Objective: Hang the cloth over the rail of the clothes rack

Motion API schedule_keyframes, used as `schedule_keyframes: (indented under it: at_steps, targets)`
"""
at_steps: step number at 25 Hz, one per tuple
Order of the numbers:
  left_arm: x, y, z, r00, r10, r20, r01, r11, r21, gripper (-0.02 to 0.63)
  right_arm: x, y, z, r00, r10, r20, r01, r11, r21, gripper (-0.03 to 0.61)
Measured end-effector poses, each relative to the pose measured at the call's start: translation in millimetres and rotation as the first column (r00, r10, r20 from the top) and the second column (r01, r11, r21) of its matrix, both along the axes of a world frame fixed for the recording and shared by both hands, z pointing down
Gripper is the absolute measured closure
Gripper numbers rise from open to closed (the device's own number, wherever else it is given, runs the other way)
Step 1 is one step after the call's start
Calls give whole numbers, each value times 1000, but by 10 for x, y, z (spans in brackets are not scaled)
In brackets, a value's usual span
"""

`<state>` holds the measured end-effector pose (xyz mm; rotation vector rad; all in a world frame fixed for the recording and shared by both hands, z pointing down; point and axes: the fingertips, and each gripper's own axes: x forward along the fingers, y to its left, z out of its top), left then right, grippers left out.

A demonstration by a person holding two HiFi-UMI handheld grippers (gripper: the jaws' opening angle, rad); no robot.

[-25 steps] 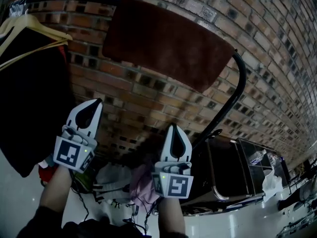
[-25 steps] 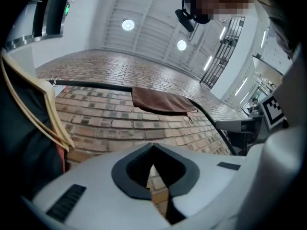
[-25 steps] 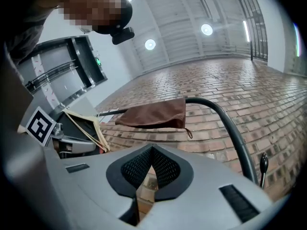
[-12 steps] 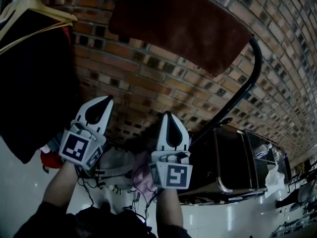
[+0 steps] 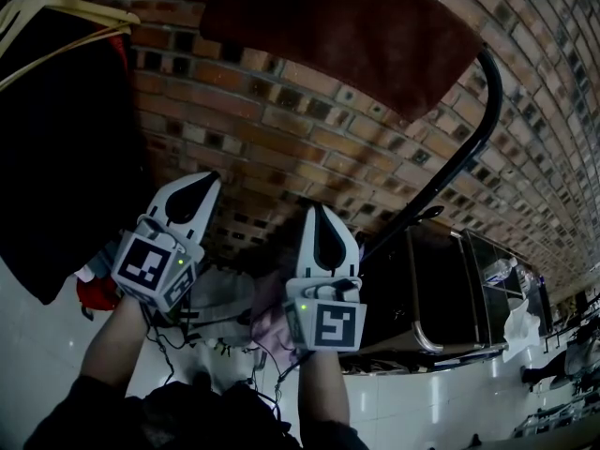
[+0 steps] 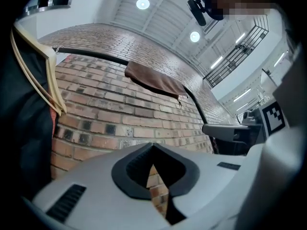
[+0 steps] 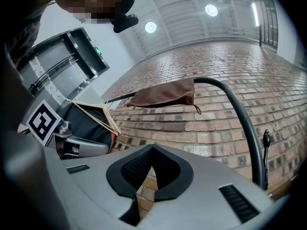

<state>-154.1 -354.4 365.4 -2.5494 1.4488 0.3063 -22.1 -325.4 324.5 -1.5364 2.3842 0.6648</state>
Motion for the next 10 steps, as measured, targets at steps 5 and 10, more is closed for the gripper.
schedule_keyframes:
  at_steps: [5, 10]
  targets:
    - [30, 14, -83, 1000, -12, 9, 12, 1000, 27, 601, 43, 14, -1, 999, 25, -42, -26, 999, -22, 545]
    - [80, 9, -161, 1000, -17, 7, 17, 999, 32, 601, 135, 31, -89, 999, 29, -43, -29, 1000, -12, 546]
